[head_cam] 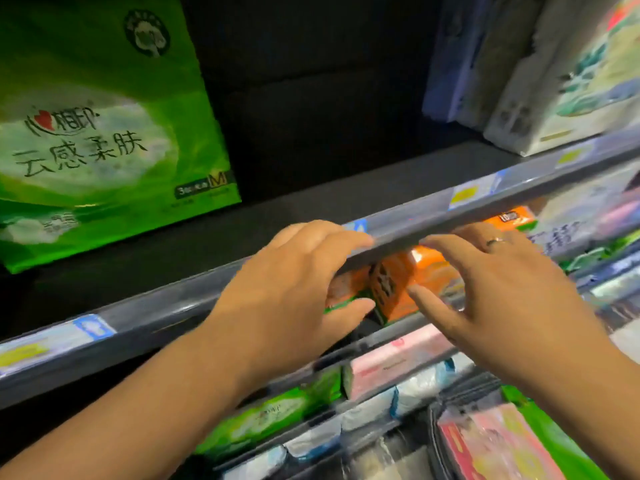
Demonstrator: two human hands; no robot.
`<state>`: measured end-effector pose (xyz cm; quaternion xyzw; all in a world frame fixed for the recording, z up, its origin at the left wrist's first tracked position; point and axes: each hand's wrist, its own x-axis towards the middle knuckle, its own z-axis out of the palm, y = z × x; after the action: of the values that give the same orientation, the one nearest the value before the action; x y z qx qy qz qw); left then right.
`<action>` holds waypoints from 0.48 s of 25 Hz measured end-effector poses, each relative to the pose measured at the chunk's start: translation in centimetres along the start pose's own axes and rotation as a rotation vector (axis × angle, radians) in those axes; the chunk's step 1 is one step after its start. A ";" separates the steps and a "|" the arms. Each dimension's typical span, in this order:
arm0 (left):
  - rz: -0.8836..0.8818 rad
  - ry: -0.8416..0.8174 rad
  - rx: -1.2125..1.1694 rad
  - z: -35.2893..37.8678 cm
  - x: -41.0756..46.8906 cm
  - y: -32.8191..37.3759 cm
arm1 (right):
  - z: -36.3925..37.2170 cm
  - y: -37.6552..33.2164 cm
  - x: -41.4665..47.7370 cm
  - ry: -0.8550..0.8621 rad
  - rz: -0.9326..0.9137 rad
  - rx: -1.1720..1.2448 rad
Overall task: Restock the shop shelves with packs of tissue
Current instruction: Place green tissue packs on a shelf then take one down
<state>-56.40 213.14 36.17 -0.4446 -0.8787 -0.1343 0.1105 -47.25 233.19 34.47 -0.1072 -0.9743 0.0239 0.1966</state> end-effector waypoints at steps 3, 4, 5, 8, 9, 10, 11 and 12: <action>0.090 -0.040 -0.051 5.7 2.0 5.3 | 1.7 6.5 -4.6 -0.104 0.102 -0.069; 0.108 -0.059 -0.048 7.8 2.8 7.1 | 2.1 8.7 -6.0 -0.142 0.140 -0.086; 0.120 -0.087 -0.048 9.9 3.4 8.6 | 2.7 10.5 -7.3 -0.179 0.169 -0.106; 0.161 -0.233 -0.042 16.8 5.6 13.8 | 4.5 16.7 -11.3 -0.369 0.298 -0.161; 0.173 -0.286 -0.043 19.1 6.3 15.8 | 5.1 18.9 -12.8 -0.414 0.350 -0.160; 0.177 -0.331 -0.056 21.4 6.8 17.6 | 5.8 21.0 -14.3 -0.456 0.393 -0.159; 0.181 -0.367 -0.072 23.6 7.4 19.4 | 6.6 23.1 -15.7 -0.494 0.434 -0.158; 0.186 -0.401 -0.078 25.6 8.0 21.1 | 7.3 25.0 -17.0 -0.528 0.477 -0.154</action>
<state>-45.87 239.74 17.51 -0.5453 -0.8325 -0.0662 -0.0721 -29.78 253.86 19.09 -0.3362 -0.9380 0.0226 -0.0815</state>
